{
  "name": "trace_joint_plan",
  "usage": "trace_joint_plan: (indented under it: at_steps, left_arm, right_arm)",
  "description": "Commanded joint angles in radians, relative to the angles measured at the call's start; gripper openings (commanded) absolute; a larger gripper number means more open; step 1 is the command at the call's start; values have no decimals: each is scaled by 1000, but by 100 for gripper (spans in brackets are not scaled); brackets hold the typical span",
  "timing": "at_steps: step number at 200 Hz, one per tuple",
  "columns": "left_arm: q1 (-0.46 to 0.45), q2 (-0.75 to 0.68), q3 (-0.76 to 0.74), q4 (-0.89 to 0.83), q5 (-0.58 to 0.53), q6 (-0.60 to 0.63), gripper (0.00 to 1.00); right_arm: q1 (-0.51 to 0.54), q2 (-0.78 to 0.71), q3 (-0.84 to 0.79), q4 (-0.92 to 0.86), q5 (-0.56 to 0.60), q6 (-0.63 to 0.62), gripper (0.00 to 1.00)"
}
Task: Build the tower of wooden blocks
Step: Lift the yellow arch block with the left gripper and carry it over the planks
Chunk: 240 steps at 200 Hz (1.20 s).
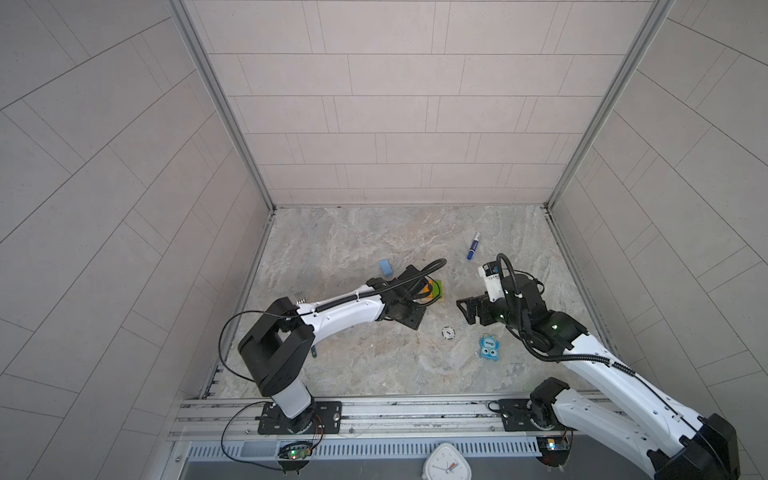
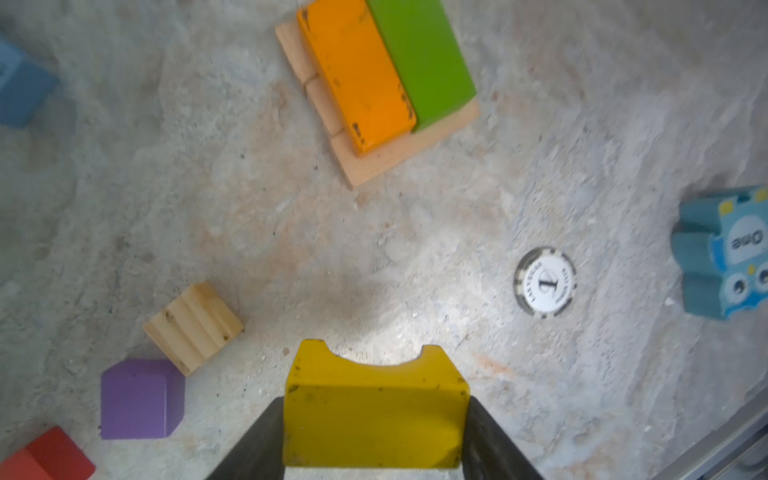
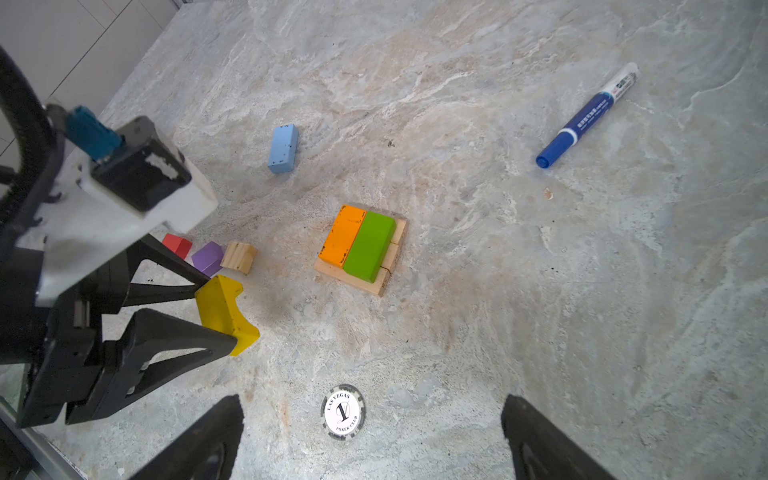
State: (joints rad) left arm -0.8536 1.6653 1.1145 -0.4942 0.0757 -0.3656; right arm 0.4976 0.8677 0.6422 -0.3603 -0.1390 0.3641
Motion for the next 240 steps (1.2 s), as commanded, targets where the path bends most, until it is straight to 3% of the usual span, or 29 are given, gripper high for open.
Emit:
trace_joint_plan:
  at_steps: [1, 84, 163, 240]
  left_arm:
    - [-4, 39, 83, -61, -57, -47, 43]
    - [10, 215, 344, -107, -77, -176, 42]
    - [19, 360, 539, -183, -111, -293, 41]
    - [19, 415, 600, -195, -151, -354, 40]
  right_arm:
    - [4, -27, -16, 8, 50, 38, 98]
    - [2, -97, -72, -2, 12, 67, 98]
    - [2, -142, -82, -38, 56, 100, 98]
    - [1, -160, -89, -69, 61, 96, 99]
